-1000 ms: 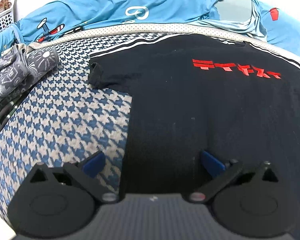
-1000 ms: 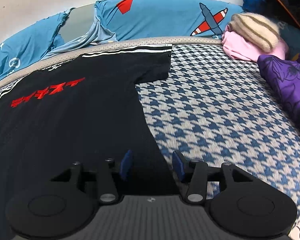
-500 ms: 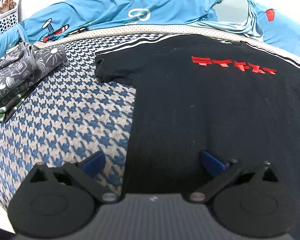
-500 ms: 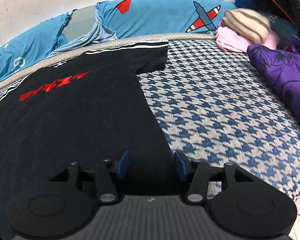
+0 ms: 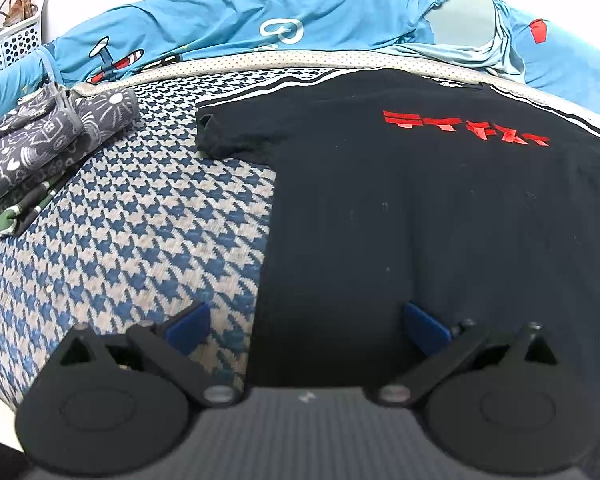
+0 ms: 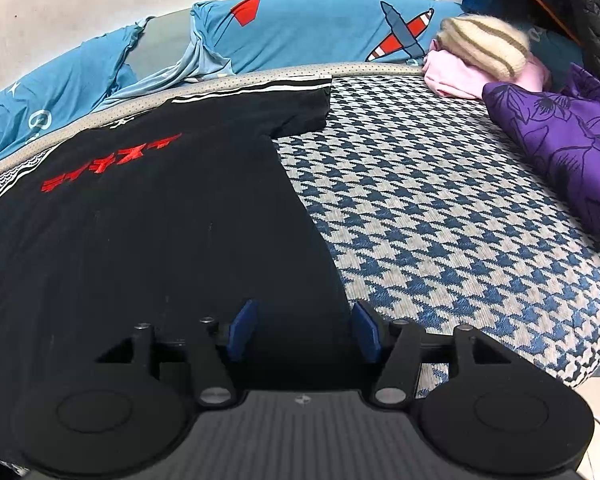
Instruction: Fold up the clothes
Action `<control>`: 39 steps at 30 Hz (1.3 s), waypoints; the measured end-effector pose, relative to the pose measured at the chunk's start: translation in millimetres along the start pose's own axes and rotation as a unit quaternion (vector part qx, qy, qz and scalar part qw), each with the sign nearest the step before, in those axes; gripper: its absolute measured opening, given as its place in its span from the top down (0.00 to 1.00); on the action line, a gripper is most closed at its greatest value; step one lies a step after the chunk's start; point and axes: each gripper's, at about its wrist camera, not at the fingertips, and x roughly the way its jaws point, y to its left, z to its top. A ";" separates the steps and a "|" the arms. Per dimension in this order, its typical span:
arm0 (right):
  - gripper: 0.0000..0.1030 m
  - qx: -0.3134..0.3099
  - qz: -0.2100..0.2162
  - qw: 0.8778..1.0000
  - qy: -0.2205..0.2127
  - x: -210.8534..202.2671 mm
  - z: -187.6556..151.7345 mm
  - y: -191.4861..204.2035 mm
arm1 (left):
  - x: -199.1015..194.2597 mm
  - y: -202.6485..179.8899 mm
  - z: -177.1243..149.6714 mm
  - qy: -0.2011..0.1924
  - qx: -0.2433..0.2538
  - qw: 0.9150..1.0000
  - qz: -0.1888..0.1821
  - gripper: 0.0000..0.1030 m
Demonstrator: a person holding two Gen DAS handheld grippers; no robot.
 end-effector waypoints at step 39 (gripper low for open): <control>0.43 0.064 -0.029 0.997 -0.008 -16.6 -18.4 -11.5 | -5.9 2.7 -7.9 -0.013 -0.001 1.000 -0.001 0.00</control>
